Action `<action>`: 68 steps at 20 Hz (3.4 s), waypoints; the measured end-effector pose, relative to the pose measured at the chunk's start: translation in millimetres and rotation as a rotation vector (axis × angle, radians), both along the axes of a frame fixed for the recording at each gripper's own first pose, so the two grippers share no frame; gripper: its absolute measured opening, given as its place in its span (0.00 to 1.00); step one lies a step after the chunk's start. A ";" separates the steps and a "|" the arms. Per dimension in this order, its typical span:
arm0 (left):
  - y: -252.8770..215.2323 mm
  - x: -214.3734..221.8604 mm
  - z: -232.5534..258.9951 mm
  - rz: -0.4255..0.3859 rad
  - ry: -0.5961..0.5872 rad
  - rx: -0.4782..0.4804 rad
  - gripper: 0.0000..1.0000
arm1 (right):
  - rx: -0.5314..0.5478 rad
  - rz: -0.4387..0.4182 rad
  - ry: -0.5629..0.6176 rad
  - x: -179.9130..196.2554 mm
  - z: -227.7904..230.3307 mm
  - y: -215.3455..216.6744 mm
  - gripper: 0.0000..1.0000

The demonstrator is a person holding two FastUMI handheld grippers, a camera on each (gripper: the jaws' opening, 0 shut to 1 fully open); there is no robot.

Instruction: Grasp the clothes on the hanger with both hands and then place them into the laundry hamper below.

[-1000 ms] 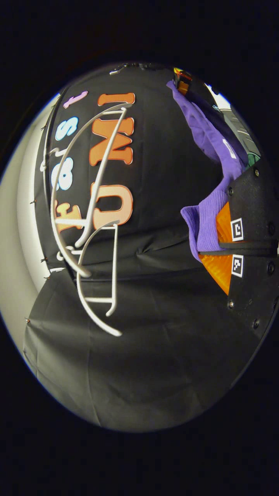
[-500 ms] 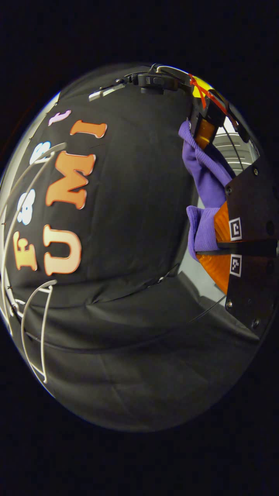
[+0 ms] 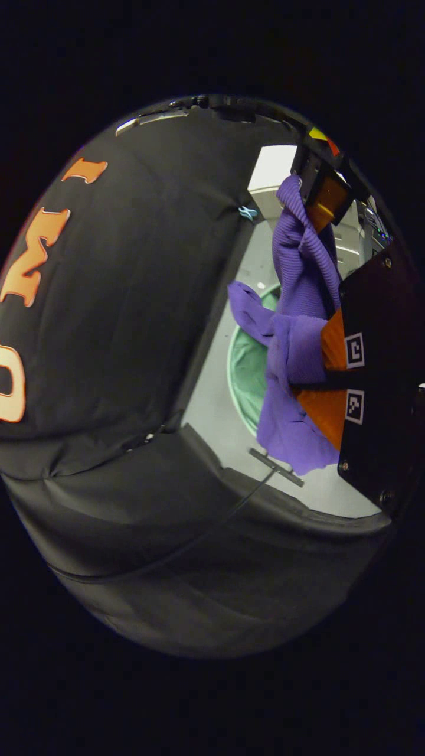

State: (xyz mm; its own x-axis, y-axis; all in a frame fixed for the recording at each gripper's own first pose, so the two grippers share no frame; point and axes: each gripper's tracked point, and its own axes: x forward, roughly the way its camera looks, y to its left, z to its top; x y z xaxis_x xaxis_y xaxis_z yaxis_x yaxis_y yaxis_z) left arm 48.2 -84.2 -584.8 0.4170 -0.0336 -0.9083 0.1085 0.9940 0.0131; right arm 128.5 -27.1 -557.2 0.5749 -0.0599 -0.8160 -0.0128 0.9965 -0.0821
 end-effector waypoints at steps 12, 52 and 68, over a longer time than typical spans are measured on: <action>13.4 -26.5 -42.9 0.068 0.200 0.028 0.31 | 0.015 -0.003 0.118 -13.5 -40.7 -4.1 0.61; 112.7 27.6 428.0 0.031 -0.683 -0.042 0.96 | -0.032 -0.020 -0.740 -68.6 459.5 -6.5 0.99; 135.0 29.9 624.1 0.045 -1.125 -0.036 0.92 | -0.144 0.019 -1.073 -128.7 639.5 4.9 0.91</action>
State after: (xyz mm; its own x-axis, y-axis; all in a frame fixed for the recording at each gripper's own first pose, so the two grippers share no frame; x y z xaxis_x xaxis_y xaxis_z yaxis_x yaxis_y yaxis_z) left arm 78.1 50.8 39.3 0.9998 -0.0167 -0.0140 0.0174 0.9985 0.0523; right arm -0.2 -22.3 82.3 0.9870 -0.0983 0.1269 0.1200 0.9770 -0.1763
